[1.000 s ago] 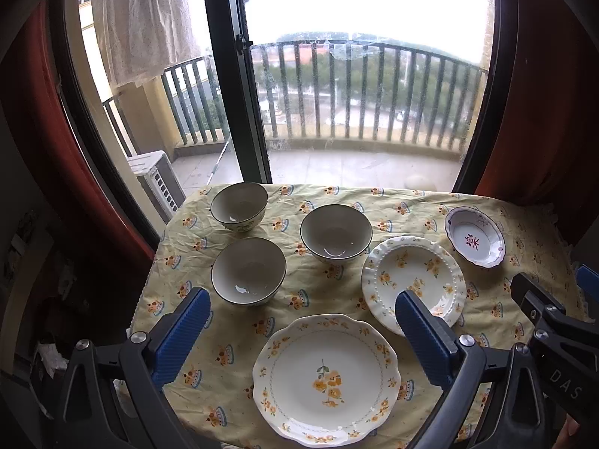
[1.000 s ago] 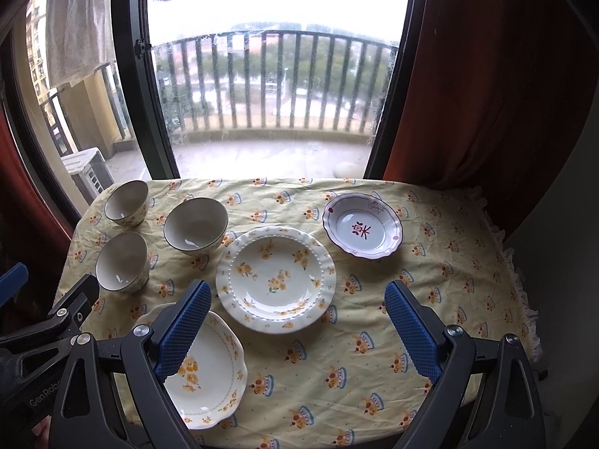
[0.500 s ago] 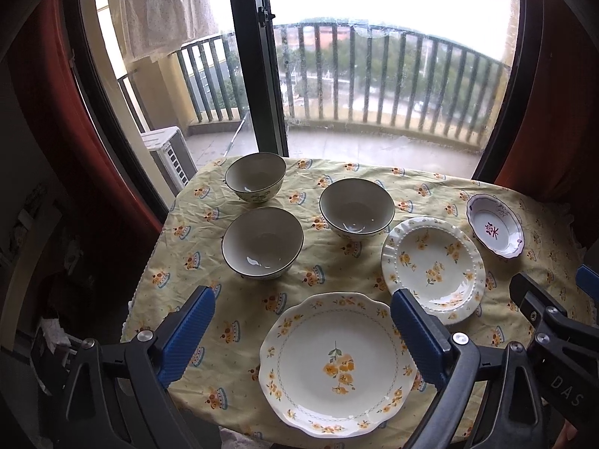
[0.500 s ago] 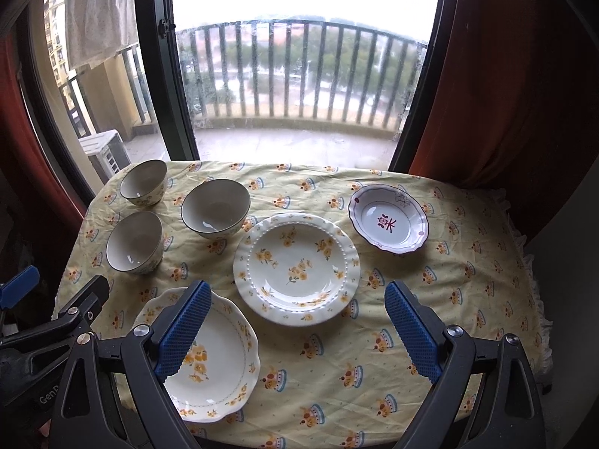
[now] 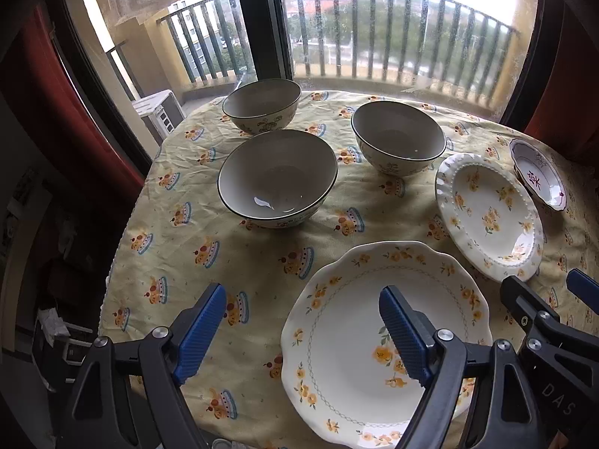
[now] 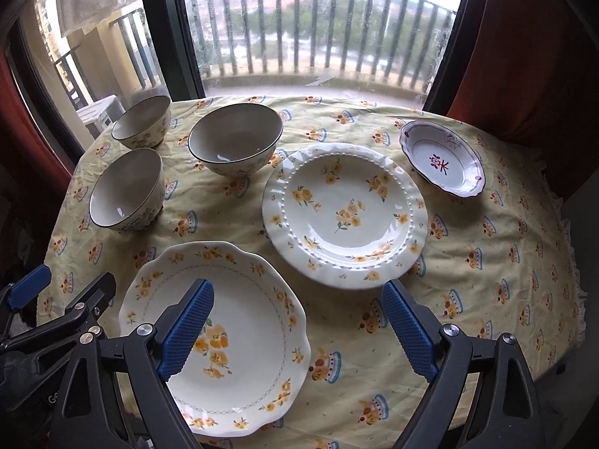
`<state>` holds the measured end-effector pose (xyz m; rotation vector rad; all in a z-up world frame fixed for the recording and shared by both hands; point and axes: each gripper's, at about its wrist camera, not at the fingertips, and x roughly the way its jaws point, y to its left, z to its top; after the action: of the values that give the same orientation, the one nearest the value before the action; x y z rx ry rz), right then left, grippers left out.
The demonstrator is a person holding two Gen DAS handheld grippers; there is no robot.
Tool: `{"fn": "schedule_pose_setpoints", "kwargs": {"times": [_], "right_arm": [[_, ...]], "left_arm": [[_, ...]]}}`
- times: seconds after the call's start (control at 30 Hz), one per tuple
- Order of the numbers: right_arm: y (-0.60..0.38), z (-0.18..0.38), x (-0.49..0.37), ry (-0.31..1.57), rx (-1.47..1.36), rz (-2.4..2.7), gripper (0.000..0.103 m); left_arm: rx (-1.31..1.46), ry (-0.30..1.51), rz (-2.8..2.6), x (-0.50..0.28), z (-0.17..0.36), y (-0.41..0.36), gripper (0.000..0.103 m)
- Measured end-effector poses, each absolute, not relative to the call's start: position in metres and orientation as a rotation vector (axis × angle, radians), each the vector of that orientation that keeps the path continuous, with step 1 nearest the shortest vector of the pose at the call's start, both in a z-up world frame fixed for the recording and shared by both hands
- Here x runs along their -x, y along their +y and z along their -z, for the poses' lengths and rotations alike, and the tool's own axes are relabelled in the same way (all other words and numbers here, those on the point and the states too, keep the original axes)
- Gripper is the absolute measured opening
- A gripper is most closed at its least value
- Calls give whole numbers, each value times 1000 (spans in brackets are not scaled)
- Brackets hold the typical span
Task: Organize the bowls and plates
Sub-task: 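Close both grippers on the rim of the flat orange-flower plate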
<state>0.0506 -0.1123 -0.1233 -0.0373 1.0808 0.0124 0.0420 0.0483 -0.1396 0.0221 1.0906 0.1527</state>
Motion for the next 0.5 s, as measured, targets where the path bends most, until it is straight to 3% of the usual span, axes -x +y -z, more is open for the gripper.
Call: {"fn": "schedule_pose_setpoints", "kwargs": {"times": [0.5], "right_arm": [[-94,214,-52,1168,35,-10,79]], "left_arm": [[-4,1127,-104,-42,212,57,80]]}}
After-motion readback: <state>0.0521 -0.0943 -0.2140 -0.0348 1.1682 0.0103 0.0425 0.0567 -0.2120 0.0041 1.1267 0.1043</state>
